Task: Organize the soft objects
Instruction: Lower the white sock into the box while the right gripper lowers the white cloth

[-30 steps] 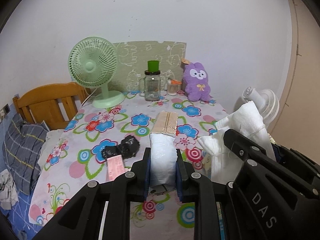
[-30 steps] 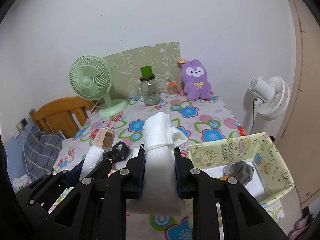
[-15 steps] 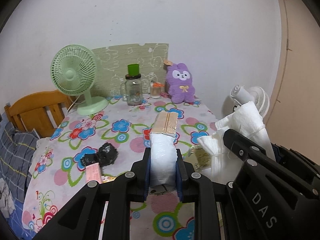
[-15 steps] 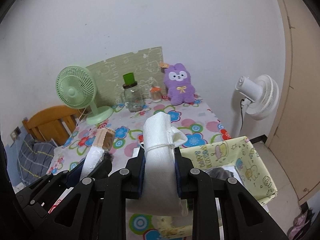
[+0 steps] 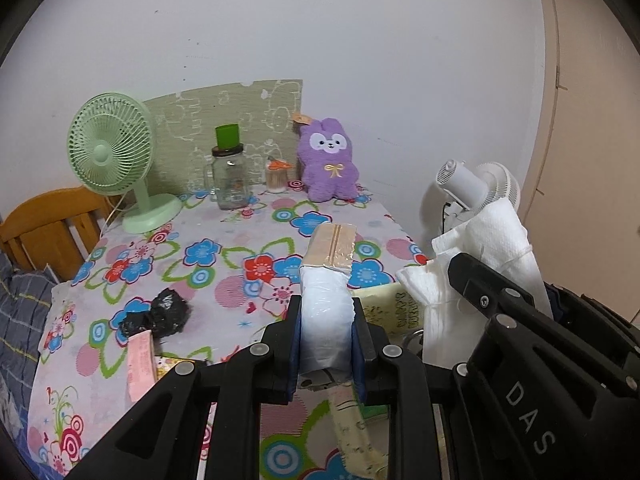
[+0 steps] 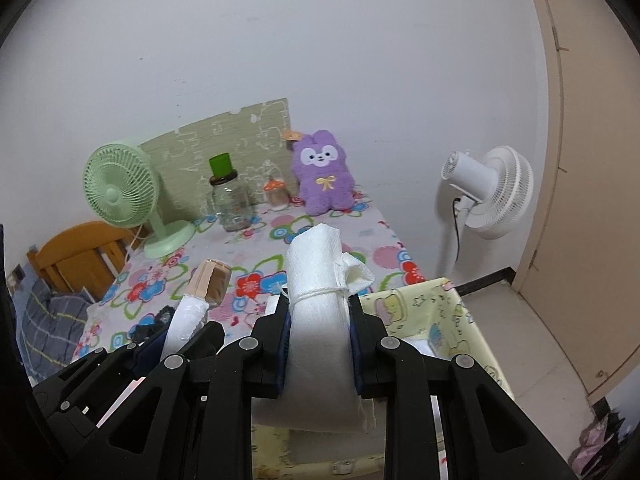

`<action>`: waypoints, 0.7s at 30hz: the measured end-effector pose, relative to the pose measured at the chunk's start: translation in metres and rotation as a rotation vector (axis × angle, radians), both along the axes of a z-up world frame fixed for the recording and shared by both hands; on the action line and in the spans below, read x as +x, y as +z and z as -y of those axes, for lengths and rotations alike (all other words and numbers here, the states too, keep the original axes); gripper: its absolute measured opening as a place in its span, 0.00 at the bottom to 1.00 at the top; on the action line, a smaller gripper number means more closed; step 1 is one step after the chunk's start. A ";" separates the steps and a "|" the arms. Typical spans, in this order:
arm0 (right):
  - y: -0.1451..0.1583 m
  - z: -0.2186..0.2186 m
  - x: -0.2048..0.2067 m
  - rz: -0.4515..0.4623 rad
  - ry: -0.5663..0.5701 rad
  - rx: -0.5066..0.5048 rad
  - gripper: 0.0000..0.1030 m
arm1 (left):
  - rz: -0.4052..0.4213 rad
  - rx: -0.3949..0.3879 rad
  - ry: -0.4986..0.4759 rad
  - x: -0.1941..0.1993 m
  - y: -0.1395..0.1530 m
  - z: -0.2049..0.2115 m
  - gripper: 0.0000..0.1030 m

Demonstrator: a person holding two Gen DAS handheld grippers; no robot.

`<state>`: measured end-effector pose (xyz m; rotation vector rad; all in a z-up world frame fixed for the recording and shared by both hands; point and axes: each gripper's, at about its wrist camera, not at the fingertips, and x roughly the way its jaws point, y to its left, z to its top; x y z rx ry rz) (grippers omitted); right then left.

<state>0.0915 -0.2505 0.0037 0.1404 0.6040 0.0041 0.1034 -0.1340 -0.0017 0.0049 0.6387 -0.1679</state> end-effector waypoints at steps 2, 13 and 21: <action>-0.001 0.005 0.000 0.002 -0.009 -0.003 0.26 | -0.001 0.000 -0.005 0.001 -0.001 0.005 0.19; -0.018 0.031 0.006 -0.026 -0.064 -0.009 0.26 | -0.045 0.011 -0.054 0.013 -0.021 0.030 0.20; -0.036 0.045 0.013 -0.066 -0.094 -0.009 0.26 | -0.085 0.042 -0.078 0.021 -0.036 0.044 0.28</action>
